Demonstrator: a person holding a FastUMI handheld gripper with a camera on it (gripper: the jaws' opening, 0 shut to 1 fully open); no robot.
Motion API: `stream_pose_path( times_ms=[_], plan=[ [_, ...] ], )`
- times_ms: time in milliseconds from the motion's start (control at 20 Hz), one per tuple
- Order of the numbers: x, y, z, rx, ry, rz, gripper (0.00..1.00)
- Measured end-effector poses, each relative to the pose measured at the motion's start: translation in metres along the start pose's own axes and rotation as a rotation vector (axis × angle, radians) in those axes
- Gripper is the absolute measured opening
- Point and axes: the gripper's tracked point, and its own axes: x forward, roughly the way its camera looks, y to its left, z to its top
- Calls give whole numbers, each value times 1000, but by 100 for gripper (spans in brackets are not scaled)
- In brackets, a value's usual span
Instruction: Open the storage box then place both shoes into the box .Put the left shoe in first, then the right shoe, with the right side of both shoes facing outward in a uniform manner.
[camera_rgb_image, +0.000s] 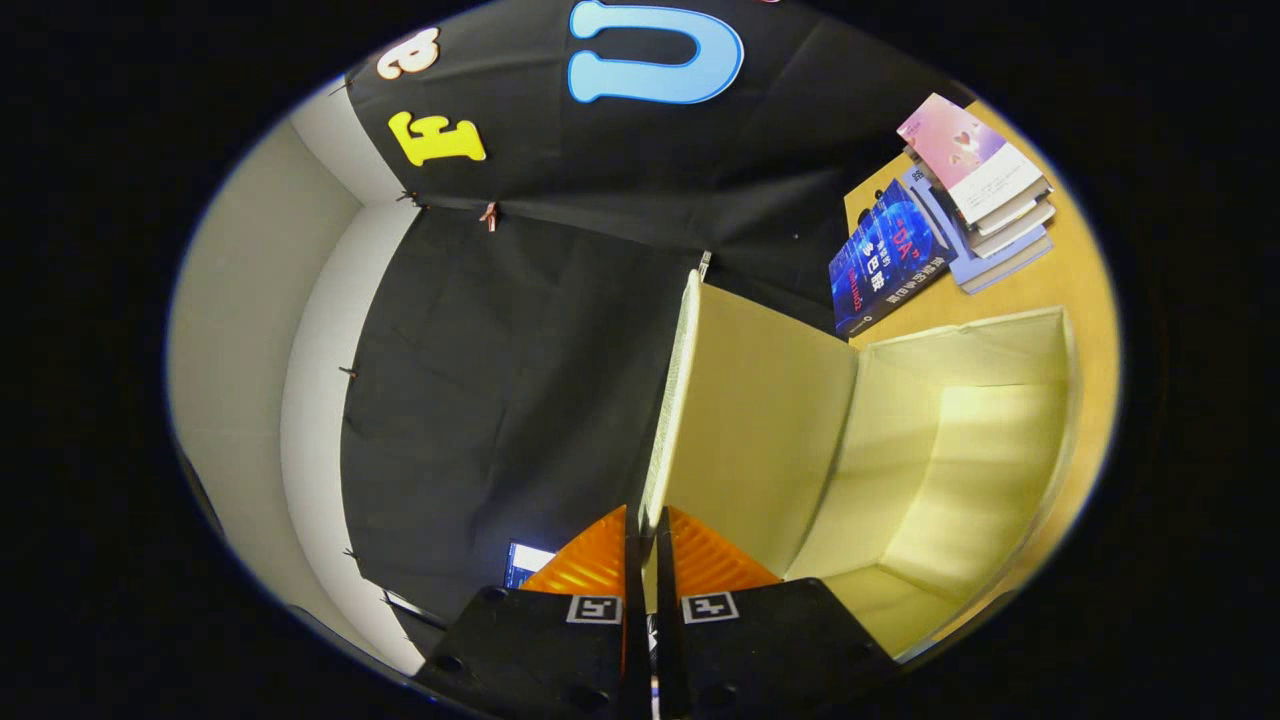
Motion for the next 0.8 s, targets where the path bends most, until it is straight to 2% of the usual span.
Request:
stream_pose_path(
  times_ms=[250,350,500,650,750,800],
  plan=[
    [46,8,-10,-3,41,3,9],
    [59,6,-14,-14,62,-6,15],
    [66,5,-16,-5,65,-6,37],
    [65,-2,-18,-37,58,-33,81],
    [61,-2,-16,-51,49,-48,90],
    [59,-2,-15,-58,47,-57,91]
  ],
)
